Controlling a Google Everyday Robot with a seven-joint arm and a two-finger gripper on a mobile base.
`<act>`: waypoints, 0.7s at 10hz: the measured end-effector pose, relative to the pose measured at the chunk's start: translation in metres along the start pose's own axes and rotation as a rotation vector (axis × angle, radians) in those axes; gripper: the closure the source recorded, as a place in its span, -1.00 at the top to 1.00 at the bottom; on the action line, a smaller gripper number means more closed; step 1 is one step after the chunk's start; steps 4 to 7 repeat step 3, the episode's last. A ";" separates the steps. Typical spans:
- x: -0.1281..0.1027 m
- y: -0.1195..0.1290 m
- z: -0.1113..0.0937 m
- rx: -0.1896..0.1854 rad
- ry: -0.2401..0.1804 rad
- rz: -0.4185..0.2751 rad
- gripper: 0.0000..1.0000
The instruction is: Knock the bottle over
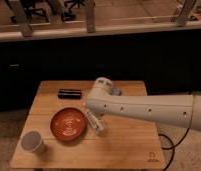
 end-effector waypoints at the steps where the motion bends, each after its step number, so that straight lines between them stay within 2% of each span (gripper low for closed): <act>1: -0.003 -0.003 0.001 0.003 0.001 -0.004 -1.00; 7: -0.005 -0.006 0.002 0.014 0.005 -0.009 -1.00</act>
